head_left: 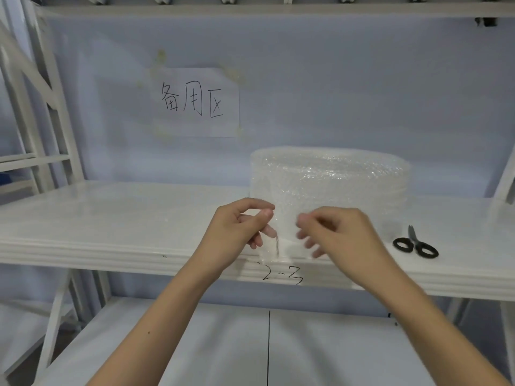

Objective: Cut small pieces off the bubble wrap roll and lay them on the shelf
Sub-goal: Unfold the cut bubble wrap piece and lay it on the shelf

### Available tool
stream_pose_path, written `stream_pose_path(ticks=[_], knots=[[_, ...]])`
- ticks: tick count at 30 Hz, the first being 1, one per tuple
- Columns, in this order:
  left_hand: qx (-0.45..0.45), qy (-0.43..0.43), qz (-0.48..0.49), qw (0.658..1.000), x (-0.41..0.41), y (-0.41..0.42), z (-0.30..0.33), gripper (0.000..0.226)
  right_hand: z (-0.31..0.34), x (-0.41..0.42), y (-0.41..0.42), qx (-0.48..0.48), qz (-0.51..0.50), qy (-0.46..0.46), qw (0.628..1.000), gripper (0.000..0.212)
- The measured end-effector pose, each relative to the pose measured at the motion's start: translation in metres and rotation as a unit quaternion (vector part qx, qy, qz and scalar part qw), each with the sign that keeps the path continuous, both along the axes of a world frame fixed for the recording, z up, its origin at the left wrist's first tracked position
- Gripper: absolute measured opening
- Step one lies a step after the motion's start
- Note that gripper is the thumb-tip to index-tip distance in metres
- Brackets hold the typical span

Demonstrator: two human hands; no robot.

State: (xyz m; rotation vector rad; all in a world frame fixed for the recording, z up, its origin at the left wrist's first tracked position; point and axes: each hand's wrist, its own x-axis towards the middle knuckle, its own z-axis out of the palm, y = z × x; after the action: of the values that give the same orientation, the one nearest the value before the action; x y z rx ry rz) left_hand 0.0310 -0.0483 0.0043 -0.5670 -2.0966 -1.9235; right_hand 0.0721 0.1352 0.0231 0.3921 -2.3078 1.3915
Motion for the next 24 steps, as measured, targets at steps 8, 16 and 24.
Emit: stream_pose_path(ticks=[8,16,24], knots=[[0.010,0.036,0.044,0.998,-0.003,-0.026,0.000,0.005,-0.001,-0.028,-0.053,-0.147,0.139,-0.139,0.969,0.024],[0.013,0.010,0.042,0.999,-0.012,-0.045,-0.002,0.018,-0.009,-0.049,-0.071,-0.119,0.111,-0.087,0.983,0.007],[0.054,-0.041,0.026,0.997,-0.017,-0.056,0.003,0.024,-0.010,-0.061,-0.080,-0.158,0.142,-0.116,0.970,0.009]])
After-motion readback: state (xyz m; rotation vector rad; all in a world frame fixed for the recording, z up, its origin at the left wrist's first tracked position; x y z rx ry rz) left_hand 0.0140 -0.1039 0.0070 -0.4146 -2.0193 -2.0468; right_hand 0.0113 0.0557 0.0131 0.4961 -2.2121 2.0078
